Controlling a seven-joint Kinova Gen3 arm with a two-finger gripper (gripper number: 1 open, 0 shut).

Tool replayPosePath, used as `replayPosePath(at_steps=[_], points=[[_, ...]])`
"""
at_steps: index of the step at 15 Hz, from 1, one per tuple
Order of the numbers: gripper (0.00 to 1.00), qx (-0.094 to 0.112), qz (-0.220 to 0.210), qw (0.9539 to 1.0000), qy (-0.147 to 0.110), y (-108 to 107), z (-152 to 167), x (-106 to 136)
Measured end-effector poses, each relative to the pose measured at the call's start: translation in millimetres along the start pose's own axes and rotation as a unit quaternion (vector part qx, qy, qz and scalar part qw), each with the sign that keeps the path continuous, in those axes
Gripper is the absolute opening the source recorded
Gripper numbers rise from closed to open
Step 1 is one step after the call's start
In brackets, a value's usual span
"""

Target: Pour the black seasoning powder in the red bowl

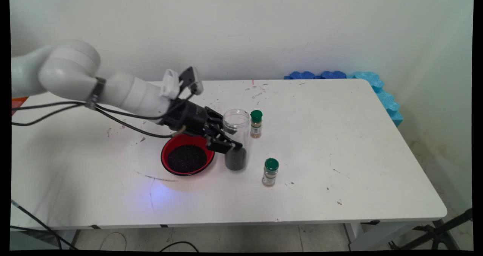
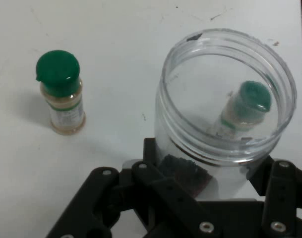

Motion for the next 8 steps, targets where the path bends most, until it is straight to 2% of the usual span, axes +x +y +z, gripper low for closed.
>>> replayPosePath(at_steps=[8], points=[[0.00, 0.003, -0.007, 0.9999, -0.009, 5.4, -76.0, 23.3]])
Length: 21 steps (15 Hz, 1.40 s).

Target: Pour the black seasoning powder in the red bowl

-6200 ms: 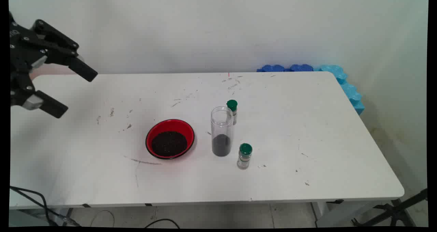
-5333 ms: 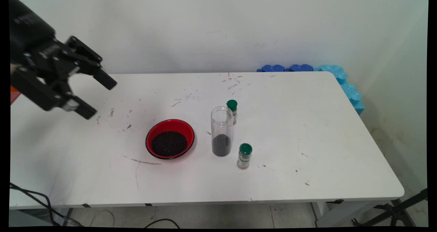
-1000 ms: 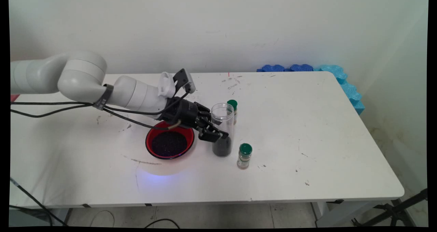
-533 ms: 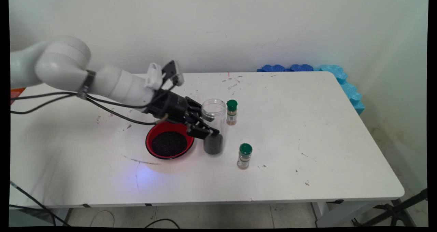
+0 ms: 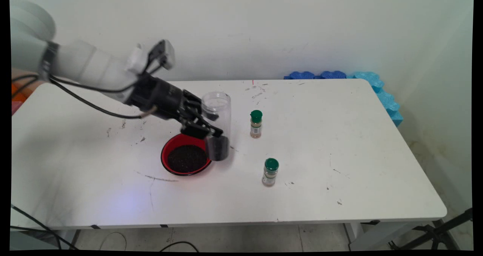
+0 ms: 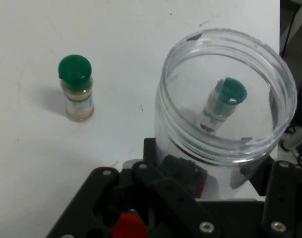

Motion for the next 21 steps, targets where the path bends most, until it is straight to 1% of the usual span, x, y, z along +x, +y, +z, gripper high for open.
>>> replayPosePath(at_steps=[3, 8, 10, 12, 17, 21], points=[[0.00, -0.001, -0.001, 1.0000, -0.002, 1.6, -25.9, 8.1], [0.00, -0.005, 0.010, 0.9999, -0.002, 3.7, -68.7, 24.5], [0.00, -0.004, 0.010, 0.9999, -0.008, 4.8, -89.9, 32.6], [0.00, -0.003, 0.009, 0.9998, -0.017, 6.2, -104.4, 36.4], [0.00, 0.000, 0.003, 0.9985, -0.054, 9.7, -139.9, 40.2], [0.00, 0.004, -0.007, 0.9972, -0.074, 9.3, -156.1, 44.7]])
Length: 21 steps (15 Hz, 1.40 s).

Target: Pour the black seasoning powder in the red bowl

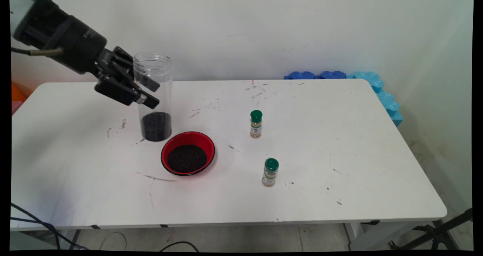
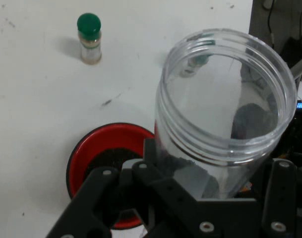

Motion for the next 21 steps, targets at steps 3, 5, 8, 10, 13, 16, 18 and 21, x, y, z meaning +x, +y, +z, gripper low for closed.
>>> replayPosePath(at_steps=[3, 5, 8, 10, 13, 16, 18, 21], points=[[0.00, 0.000, -0.006, 0.9999, -0.012, 0.6, -5.0, 2.6], [0.00, -0.003, -0.006, 0.9997, -0.024, 1.8, -6.1, 2.9], [0.00, -0.011, -0.023, 0.9983, -0.053, 5.6, -4.0, 3.1], [0.00, -0.014, -0.049, 0.9964, -0.068, 7.2, 1.6, 4.9], [0.00, -0.025, -0.079, 0.9932, -0.082, 10.6, 13.2, 5.7], [0.00, -0.037, -0.100, 0.9891, -0.102, 14.6, 23.6, -0.1], [0.00, -0.049, -0.134, 0.9821, -0.124, 19.1, 32.8, -8.4], [0.00, -0.066, -0.181, 0.9707, -0.143, 24.8, 44.2, -16.5]])
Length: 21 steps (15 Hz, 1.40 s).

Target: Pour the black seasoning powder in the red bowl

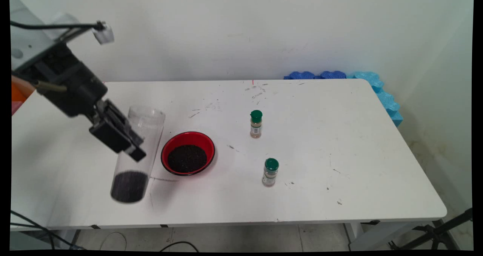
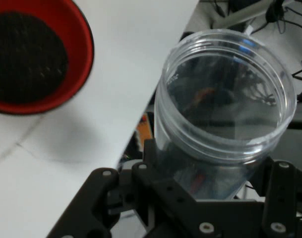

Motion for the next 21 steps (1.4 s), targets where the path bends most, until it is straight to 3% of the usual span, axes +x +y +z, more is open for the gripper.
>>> replayPosePath(at_steps=[5, 9, 14, 17, 19, 21], points=[[0.00, -0.021, -0.081, 0.9964, -0.014, -4.2, 21.1, -5.1], [0.00, -0.044, -0.153, 0.9870, -0.020, -13.8, 41.8, -9.2], [0.00, -0.067, -0.204, 0.9762, -0.026, -25.5, 58.2, -12.0], [0.00, -0.083, -0.246, 0.9653, -0.027, -35.0, 66.9, -13.4], [0.00, -0.091, -0.279, 0.9555, -0.025, -41.7, 71.6, -13.1], [0.00, -0.098, -0.318, 0.9428, -0.018, -49.9, 76.6, -10.9]])
